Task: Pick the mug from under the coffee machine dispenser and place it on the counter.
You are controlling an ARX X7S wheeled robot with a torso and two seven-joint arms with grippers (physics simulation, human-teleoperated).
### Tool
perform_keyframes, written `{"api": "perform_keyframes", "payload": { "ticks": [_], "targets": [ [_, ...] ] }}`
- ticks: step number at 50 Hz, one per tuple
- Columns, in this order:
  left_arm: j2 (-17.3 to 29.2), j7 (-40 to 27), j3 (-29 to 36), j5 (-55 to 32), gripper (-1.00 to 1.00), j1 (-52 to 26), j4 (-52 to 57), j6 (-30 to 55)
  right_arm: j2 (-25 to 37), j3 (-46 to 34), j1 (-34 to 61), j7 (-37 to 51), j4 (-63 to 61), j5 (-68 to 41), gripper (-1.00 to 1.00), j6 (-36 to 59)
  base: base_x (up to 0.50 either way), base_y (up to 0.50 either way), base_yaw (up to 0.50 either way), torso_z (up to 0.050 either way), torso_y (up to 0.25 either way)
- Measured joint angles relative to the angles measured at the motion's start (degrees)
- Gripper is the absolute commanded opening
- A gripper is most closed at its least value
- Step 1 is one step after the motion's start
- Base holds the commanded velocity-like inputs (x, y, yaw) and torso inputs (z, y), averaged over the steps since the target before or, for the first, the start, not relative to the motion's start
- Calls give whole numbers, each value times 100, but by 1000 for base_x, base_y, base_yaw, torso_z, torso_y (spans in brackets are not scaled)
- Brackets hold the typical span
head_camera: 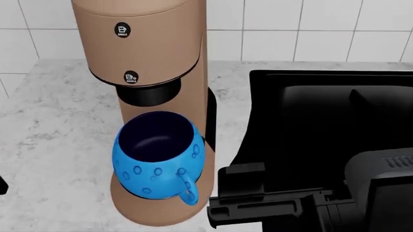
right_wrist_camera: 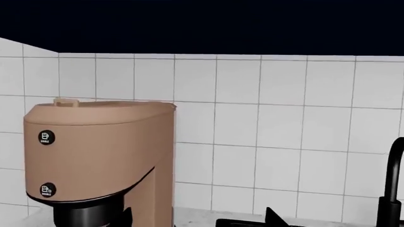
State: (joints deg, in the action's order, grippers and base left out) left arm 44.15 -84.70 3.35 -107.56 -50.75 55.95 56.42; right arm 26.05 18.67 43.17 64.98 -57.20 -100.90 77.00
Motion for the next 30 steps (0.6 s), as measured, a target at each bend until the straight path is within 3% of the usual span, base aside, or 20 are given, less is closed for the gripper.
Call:
{"api": "perform_keyframes", "payload": {
  "ticks": [30],
  "targets": [
    [132,-349,475,-125,100,-280,44,-222,1141,-2608,1675,1271,1861,-2032,100,-463,0,0,0,0,0]
  ]
}}
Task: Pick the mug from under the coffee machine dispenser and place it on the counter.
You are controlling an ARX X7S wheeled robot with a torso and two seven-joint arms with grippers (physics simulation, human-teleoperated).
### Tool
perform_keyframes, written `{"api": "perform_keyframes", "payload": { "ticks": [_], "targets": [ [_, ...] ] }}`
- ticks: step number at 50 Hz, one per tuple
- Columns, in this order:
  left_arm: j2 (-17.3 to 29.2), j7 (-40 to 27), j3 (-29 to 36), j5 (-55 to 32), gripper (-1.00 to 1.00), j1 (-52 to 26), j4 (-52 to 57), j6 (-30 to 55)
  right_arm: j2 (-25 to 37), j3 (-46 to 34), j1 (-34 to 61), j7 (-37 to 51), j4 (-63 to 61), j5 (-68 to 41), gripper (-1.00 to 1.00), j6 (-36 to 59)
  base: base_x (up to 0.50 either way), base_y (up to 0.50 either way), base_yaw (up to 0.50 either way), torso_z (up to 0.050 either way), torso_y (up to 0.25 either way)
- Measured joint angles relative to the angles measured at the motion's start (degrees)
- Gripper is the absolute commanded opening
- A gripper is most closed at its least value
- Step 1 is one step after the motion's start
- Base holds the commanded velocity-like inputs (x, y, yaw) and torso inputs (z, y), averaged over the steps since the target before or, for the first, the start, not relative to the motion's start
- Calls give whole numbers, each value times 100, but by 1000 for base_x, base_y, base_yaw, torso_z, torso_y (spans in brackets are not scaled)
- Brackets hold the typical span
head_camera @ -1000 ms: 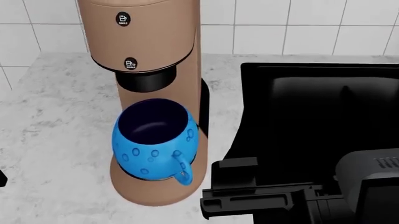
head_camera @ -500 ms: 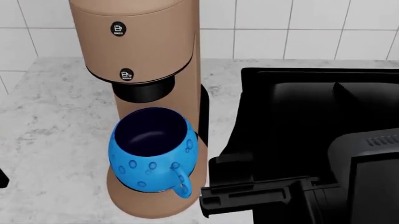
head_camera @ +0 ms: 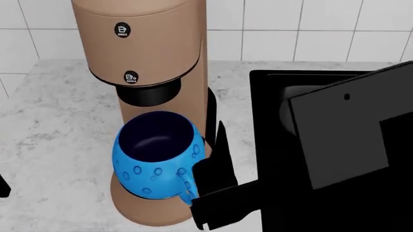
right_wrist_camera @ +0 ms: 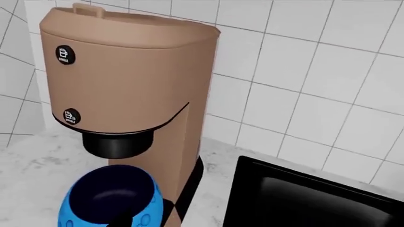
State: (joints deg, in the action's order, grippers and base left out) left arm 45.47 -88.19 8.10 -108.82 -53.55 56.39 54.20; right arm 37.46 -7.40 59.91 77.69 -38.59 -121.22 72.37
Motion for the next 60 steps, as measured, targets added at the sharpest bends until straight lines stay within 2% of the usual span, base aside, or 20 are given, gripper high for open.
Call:
{"api": "perform_keyframes", "payload": {
  "ticks": [27,60],
  "targets": [
    [272,-51,338,66,100,-32,105,-353,271,-1113,462,30,584,-784,100,-103,0,0,0,0,0],
    [424,137,562,325,100,-16,111,-553,-233,-1761,475,-358,638,24,100,361,0,0,0,0,0]
  ]
}}
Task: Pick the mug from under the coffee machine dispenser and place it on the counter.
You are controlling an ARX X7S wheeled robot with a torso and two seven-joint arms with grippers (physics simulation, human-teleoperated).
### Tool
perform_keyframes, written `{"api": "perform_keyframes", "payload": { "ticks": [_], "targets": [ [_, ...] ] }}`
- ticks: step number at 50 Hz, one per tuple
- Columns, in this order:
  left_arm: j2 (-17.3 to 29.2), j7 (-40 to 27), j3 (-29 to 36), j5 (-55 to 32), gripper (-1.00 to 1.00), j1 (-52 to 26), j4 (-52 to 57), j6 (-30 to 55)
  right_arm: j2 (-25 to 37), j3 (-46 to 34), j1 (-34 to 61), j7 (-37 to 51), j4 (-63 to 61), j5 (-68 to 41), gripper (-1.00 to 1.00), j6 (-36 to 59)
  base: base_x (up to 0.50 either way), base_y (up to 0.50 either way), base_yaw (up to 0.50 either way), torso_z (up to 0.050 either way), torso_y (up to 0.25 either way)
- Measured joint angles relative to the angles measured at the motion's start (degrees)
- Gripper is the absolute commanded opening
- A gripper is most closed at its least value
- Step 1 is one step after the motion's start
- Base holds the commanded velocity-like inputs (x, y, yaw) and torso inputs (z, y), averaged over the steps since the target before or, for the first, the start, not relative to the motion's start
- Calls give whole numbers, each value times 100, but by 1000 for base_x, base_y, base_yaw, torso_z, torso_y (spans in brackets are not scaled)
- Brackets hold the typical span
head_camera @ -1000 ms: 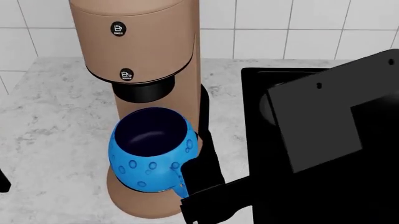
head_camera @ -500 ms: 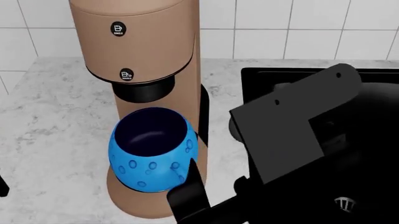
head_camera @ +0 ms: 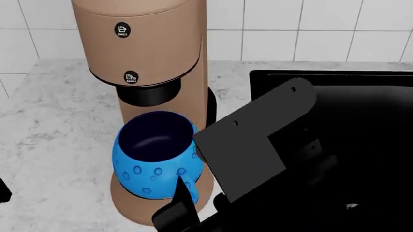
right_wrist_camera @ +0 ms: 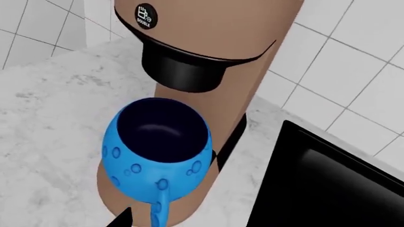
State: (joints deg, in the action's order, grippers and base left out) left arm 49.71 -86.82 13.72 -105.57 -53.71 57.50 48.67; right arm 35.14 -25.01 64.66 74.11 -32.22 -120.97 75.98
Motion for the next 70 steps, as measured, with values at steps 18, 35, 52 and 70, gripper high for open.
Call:
{"api": "perform_keyframes", "payload": {
  "ticks": [18,35,52,70],
  "targets": [
    [35,22,40,29,100,17,42,-56,-262,-67,-223,-423,62,592,100,137,0,0,0,0,0],
    [69,58,29,73,100,100,83,-90,-411,-70,-528,-1013,180,1366,100,285,0,0,0,0,0],
    [88,74,10,108,100,166,97,-111,-516,-107,-835,-1836,215,2380,100,317,0,0,0,0,0],
    [41,63,37,155,100,182,91,-123,-485,-286,-1062,-2871,311,3547,100,66,0,0,0,0,0]
  ]
}}
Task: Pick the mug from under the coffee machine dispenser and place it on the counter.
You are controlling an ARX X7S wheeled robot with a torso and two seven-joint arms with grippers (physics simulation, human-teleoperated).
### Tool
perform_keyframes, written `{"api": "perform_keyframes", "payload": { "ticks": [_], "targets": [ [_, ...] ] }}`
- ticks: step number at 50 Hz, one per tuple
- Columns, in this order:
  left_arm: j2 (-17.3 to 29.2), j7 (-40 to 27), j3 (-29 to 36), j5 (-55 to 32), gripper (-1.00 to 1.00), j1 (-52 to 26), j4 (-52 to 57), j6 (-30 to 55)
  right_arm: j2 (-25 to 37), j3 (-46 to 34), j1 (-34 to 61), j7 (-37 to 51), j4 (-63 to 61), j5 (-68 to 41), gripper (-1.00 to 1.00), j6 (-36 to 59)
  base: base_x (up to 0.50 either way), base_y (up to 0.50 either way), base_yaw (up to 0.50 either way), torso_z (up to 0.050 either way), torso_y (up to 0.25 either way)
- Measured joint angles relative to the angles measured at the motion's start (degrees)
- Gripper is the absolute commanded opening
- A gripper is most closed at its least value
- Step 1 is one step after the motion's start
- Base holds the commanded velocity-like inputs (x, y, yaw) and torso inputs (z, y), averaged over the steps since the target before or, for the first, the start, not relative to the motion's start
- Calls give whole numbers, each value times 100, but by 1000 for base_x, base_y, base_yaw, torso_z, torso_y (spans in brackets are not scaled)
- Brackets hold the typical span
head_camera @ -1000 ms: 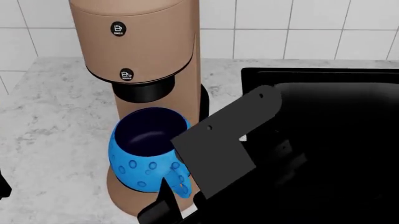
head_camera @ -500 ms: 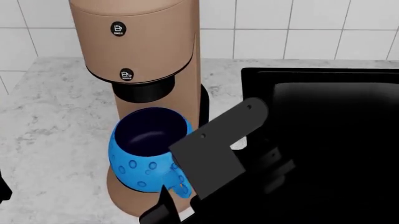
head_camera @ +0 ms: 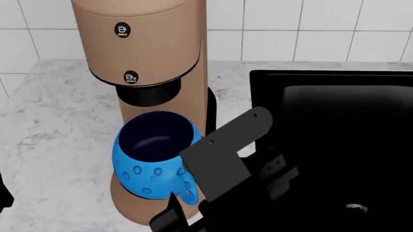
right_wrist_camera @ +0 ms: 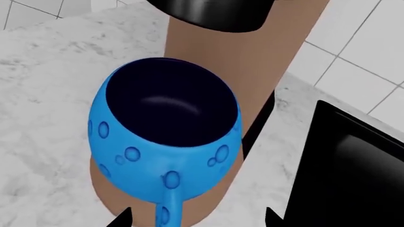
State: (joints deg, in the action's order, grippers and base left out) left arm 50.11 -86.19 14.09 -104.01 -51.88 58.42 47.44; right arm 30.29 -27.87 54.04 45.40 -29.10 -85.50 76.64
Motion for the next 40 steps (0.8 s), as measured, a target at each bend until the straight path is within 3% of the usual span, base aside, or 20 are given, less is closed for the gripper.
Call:
{"api": "perform_keyframes", "payload": {
  "ticks": [40],
  "targets": [
    [11,20,-52,19,100,111,51,-20,-102,-505,-243,-749,274,1065,100,-490,0,0,0,0,0]
  ]
}}
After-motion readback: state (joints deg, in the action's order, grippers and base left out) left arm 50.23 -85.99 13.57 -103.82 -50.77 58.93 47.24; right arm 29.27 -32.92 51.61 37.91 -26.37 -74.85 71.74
